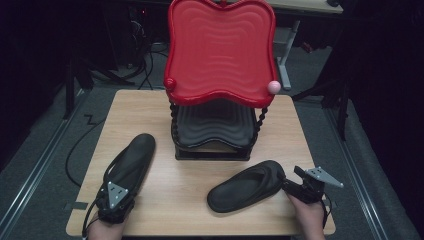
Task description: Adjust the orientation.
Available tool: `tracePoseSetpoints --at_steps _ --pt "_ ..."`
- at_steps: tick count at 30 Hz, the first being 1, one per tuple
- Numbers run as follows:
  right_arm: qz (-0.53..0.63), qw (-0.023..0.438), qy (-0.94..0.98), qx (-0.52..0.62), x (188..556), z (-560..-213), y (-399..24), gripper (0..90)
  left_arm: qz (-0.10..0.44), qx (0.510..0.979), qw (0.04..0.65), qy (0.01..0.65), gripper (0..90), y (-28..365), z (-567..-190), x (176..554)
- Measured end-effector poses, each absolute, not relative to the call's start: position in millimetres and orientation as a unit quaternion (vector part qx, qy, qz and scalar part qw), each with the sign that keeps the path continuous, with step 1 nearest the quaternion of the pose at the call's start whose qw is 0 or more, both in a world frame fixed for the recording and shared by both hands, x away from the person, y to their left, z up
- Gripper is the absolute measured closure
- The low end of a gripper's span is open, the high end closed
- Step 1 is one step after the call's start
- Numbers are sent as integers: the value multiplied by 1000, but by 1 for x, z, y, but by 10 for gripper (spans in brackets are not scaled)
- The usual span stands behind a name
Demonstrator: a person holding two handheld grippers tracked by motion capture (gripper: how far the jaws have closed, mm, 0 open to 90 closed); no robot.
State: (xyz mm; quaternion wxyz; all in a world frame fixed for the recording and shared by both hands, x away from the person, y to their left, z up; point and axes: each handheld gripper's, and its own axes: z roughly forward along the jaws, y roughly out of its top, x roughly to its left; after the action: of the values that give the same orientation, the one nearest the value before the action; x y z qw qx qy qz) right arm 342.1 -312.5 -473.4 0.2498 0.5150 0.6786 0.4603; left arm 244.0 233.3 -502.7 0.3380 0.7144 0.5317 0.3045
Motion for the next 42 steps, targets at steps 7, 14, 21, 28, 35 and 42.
tracePoseSetpoints --at_steps 7,14,21,28,35,42 --pt "469 246 670 520 348 -472 -316 268 297 704 329 554 789 257 -500 218" --pt "468 248 674 516 352 -473 -311 275 331 650 305 612 791 303 -499 216" --pt "462 247 678 515 350 -475 -308 278 344 631 361 595 770 293 -475 227" --pt "462 251 675 518 344 -475 -313 279 328 670 356 563 653 239 -472 317" --pt "464 250 666 528 340 -476 -323 281 321 671 283 605 613 219 -485 384" --pt "465 251 665 529 335 -476 -326 285 336 688 254 591 699 203 -492 384"
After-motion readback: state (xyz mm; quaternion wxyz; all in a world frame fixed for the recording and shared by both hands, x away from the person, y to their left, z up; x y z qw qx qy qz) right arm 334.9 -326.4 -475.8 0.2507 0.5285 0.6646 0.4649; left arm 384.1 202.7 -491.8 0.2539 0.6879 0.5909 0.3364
